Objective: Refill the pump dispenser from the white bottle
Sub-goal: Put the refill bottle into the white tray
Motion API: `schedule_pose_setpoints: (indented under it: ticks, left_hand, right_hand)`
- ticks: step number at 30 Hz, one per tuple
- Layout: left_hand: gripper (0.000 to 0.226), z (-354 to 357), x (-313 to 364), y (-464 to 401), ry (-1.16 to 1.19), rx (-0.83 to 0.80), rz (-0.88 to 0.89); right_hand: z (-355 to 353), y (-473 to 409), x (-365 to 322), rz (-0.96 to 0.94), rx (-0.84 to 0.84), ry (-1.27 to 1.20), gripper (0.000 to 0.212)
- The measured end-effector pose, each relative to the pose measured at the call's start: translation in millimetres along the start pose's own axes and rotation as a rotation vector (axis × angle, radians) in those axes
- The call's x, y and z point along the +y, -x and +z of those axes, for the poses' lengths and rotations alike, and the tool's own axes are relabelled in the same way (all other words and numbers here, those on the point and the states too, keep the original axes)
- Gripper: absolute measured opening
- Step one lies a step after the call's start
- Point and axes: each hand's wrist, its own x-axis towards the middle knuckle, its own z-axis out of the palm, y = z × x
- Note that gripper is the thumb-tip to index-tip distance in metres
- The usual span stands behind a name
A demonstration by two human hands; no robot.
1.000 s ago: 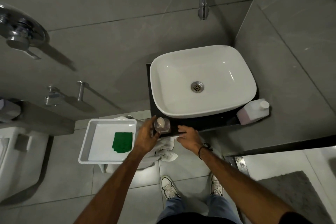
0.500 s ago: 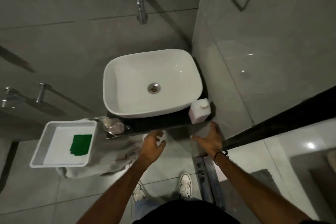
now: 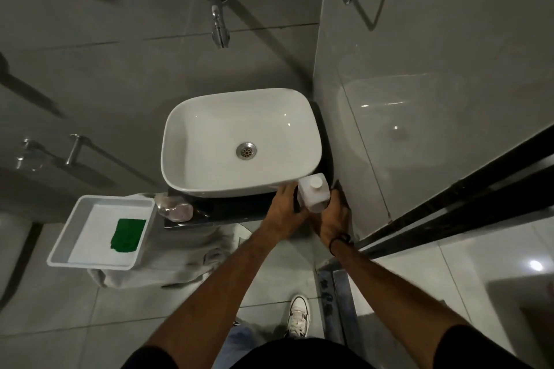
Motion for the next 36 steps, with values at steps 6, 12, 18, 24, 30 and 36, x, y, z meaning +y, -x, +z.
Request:
schedule_pose_setpoints:
  ticks: [6, 12, 18, 24, 30, 36]
  left_hand:
    - [0.078, -11, -18, 23, 0.097, 0.132, -0.074]
    - [0.069, -53, -81, 81, -0.008, 0.327, -0.201]
    - [0.072, -120, -149, 156, -0.076, 0.522, -0.416]
    - [0.073, -218, -211, 203, -0.119, 0.695, -0.533]
    - [0.063, -316, -290, 203, -0.095, 0.77, -0.646]
    - [0.06, -368, -384, 166, -0.023, 0.791, -0.705]
  right_hand:
    - [8, 31, 1, -0.243, -0.123, -0.032, 0.052]
    - [42, 49, -26, -0.458, -0.523, 0.228, 0.074]
    - [126, 78, -60, -0.71, -0.717, 0.724, 0.115]
    - [201, 100, -92, -0.738, -0.691, 0.984, 0.12]
    - [251, 100, -73, -0.675, -0.561, 1.115, 0.125]
    - [282, 103, -55, -0.599, -0.453, 1.118, 0.133]
